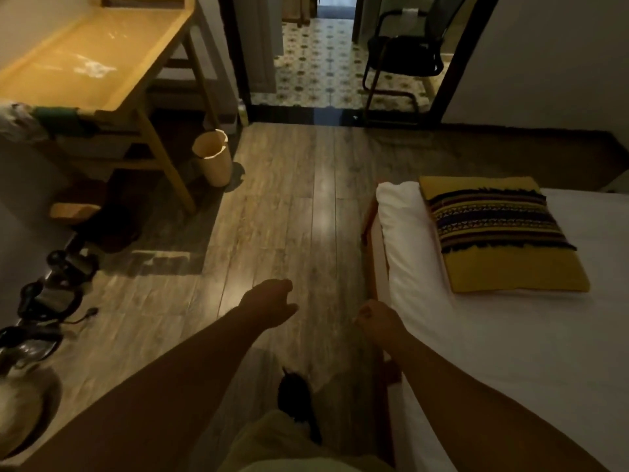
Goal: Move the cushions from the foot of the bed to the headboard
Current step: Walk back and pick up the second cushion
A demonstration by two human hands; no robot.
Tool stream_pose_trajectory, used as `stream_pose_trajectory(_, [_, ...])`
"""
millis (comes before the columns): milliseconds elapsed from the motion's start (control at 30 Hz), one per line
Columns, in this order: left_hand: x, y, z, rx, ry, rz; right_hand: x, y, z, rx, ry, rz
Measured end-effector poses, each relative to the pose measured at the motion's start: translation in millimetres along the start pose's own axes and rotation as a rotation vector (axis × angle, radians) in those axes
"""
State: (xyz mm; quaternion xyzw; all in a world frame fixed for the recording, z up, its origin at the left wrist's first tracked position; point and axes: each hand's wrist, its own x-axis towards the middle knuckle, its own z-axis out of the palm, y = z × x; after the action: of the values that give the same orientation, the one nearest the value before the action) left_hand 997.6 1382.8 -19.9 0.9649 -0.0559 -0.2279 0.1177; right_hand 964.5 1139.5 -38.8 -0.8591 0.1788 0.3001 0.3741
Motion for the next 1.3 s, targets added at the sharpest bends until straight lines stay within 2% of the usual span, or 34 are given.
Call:
stream_pose_trajectory(267, [152,3,-84,0.05,-0.027,0.083,112,-85,-68,0.096,0.04,-0.025])
stream_pose_trajectory(533, [320,18,-136,0.096,-0.042,0.098,266,-137,-137,-0.038,0.051,0.001])
stream_pose_trajectory(600, [365,25,-155,0.122,-0.031,0.096,308,-152,-159,-0.033,-0.015,-0.037])
stream_pose_trajectory(667, [407,34,-178,0.146,-0.036,0.112,347,-168,-183,-0.141,-0.061,-0.044])
stream_pose_trajectory(767, [465,49,-207,0.171,-0.055,0.136,390,-187,-218,-0.214,-0.017,0.008])
stream_pose_trajectory(933, [552,72,-245,0.169,-0.109,0.144,458,-222,-278,-0.144,0.014,0.002])
stream_pose_trajectory(1067, [623,83,-270,0.173,-0.142,0.178,514,-245,-314,-0.169,-0.042,0.044])
stream_pose_trajectory(1200, [710,96,-293,0.208,-0.176,0.246,561,-271,-353,-0.048,0.109,0.115])
stream_pose_trajectory(1300, [781,104,-315,0.225,-0.208,0.325,597,-285,-377,0.042,0.113,0.134])
